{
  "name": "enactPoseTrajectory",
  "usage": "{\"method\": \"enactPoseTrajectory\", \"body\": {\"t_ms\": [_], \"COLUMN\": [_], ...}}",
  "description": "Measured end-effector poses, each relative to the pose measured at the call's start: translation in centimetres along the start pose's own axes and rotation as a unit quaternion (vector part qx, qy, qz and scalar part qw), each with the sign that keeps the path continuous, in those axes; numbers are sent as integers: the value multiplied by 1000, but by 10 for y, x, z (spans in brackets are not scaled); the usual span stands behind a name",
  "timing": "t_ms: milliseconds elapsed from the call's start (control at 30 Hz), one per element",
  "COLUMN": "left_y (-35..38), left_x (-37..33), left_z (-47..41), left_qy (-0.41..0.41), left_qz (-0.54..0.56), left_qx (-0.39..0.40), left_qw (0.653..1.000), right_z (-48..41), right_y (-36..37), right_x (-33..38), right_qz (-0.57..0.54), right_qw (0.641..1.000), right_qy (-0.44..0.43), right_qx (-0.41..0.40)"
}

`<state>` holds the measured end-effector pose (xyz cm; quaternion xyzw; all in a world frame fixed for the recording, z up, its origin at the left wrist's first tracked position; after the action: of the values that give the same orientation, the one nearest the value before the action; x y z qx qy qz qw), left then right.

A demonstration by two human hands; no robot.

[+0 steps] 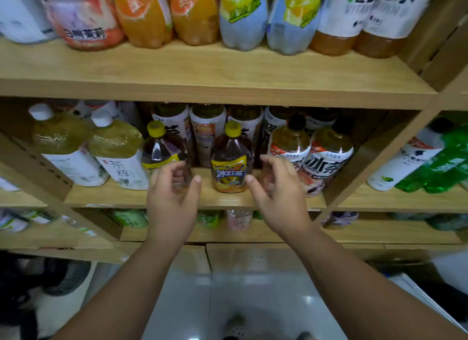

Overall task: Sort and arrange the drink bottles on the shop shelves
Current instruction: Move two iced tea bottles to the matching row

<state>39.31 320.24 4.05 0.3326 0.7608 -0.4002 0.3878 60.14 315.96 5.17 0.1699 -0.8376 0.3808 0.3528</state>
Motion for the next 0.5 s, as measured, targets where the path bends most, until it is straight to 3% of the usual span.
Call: {"method": "enactPoseTrajectory", "body": {"t_ms": [133,333,500], "left_y": [-26,-22,-17], "left_x": [16,13,21], "left_z": [-34,-59,-70], "left_qy": [7,-6,18], "left_qz": [-103,-127,-149], "left_qx": [-61,10,29], "left_qw": [993,992,988], "right_z": [-20,-42,-42], "right_y": [29,56,52], "right_x": [26,27,28], "right_qz": [63,94,136], "right_qw": [993,988,984], "right_qy": [-4,55,42], "right_qx": [96,106,104]}}
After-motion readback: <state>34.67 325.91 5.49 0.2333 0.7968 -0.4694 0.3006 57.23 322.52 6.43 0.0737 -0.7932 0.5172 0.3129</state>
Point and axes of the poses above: each hand's wrist, its own z-axis away from the middle knuckle, its own y-axis out of the palm, x = y × z, the point moved 2 cm from there along -z, towards the middle knuckle, and after that the axes turned 15 degrees about -x, right-handed, at the moved point
